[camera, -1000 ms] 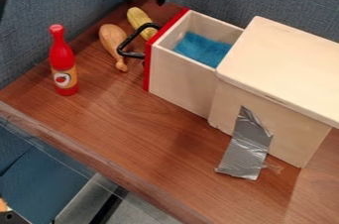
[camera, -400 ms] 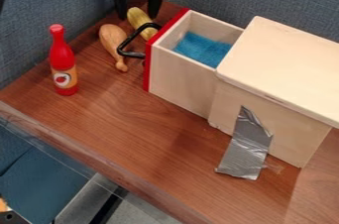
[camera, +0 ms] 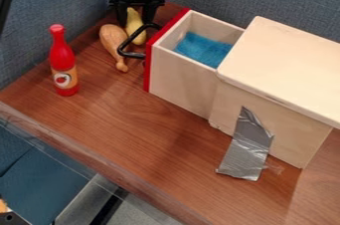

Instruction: Put the corn in the drawer

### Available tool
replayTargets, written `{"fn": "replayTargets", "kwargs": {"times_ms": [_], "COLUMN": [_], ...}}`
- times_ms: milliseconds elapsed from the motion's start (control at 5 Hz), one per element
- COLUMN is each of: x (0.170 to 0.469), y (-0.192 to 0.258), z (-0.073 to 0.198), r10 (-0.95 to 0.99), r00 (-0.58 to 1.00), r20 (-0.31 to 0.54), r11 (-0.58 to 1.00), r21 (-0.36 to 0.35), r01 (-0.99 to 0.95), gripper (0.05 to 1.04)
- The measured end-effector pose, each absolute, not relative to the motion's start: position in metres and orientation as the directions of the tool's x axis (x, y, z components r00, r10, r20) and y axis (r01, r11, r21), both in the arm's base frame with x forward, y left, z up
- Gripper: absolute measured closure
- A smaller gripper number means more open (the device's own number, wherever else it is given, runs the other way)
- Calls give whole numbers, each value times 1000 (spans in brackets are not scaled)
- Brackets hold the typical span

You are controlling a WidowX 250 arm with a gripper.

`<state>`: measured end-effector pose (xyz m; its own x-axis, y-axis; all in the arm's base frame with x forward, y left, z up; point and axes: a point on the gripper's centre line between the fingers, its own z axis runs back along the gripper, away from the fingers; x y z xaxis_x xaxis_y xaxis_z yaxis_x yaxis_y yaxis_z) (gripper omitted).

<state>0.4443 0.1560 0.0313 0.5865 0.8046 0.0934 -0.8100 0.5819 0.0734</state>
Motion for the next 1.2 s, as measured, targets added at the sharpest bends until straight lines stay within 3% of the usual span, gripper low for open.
{"fn": "replayTargets", "kwargs": {"times_ms": [200, 800, 1000, 1200], "x": [444, 441, 440, 446], "y": [158, 158, 156, 155], "z": [30, 29, 38, 73], "r10": [817, 807, 793, 768], "r00": [567, 580, 600, 617], "r20": [100, 110, 109, 174], "r11": [563, 576, 596, 621], "r21": [69, 68, 71, 36], "r01": [-823, -815, -800, -783], "gripper": [544, 544, 546, 546]}}
